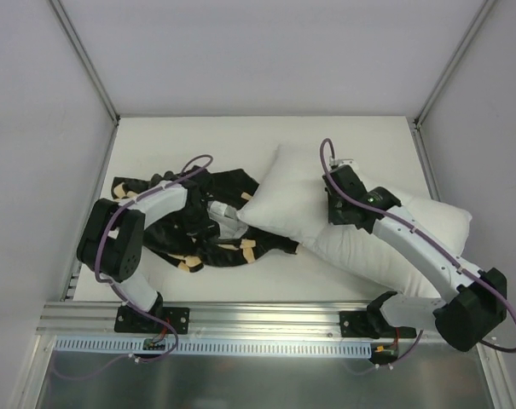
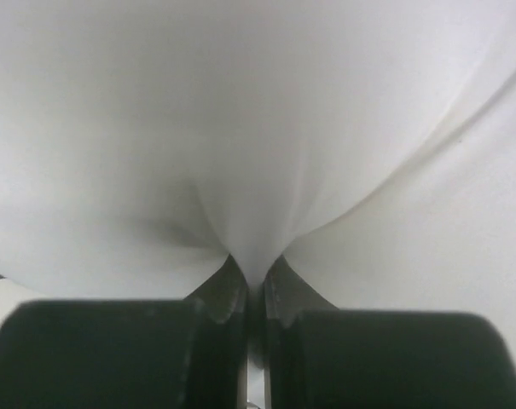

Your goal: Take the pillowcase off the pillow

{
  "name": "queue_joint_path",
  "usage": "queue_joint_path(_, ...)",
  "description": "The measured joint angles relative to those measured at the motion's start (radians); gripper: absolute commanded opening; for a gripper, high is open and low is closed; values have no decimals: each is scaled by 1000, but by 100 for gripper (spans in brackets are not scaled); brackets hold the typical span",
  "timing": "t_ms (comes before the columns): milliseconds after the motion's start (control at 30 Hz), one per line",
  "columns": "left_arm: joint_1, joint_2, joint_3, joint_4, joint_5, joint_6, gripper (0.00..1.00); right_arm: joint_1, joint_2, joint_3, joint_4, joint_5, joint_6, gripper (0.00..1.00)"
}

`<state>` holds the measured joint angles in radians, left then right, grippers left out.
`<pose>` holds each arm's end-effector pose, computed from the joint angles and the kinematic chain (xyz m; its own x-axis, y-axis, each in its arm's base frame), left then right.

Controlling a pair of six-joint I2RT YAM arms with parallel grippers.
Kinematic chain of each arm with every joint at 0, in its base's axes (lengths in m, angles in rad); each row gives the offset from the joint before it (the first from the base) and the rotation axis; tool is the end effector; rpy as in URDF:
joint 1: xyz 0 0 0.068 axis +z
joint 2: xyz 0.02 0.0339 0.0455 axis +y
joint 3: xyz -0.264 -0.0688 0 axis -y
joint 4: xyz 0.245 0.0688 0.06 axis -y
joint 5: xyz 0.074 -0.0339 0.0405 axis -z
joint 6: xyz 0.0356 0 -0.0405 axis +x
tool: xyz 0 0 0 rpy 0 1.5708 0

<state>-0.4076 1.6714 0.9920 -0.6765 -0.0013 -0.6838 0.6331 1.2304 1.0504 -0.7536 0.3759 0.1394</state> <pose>0.2738 -0.1182 0.1618 -0.9456 -0.2798 -0.1661 -0.2596 0.9564 -0.1337 0.2072 0.1358 0.2914 -0.6937 -0.3488 -0.6302 -0.2806 0.9367 -0.2095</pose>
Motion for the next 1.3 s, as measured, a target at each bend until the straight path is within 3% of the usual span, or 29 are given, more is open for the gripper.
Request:
queue_joint_path(200,268,-141,30,-21,18,51,0,-139,-8,75,22,-43,7,1)
queue_joint_path(400,464,-264,319,-103,-9,103,0,-209,-6,258,-35,-34,18,1)
queue_joint_path(600,528,-313,525,-140,-15,130,0,-216,42,441,-55,-35,34,1)
queue_joint_path(800,526,-267,494,-159,30,132,0,-216,213,510,4,-90,44,1)
queue_joint_path(867,526,-225,457,-161,43,134,4,-212,301,505,44,-113,52,1)
queue_joint_path(900,526,-201,439,-161,45,135,6,-211,339,492,67,-126,56,5)
queue_joint_path(967,526,-160,404,-160,51,141,21,-207,399,462,95,-152,62,38)
queue_joint_path(1000,526,-137,379,-163,57,144,44,-206,417,451,97,-166,70,77)
queue_joint_path(1067,526,-127,357,-171,78,149,74,-205,421,444,91,-193,58,98)
queue_joint_path(1167,519,-140,352,-178,96,166,99,-206,375,447,90,-211,24,96)
queue_joint_path(1300,490,-223,364,-177,98,182,99,-227,253,466,54,-204,-21,96)
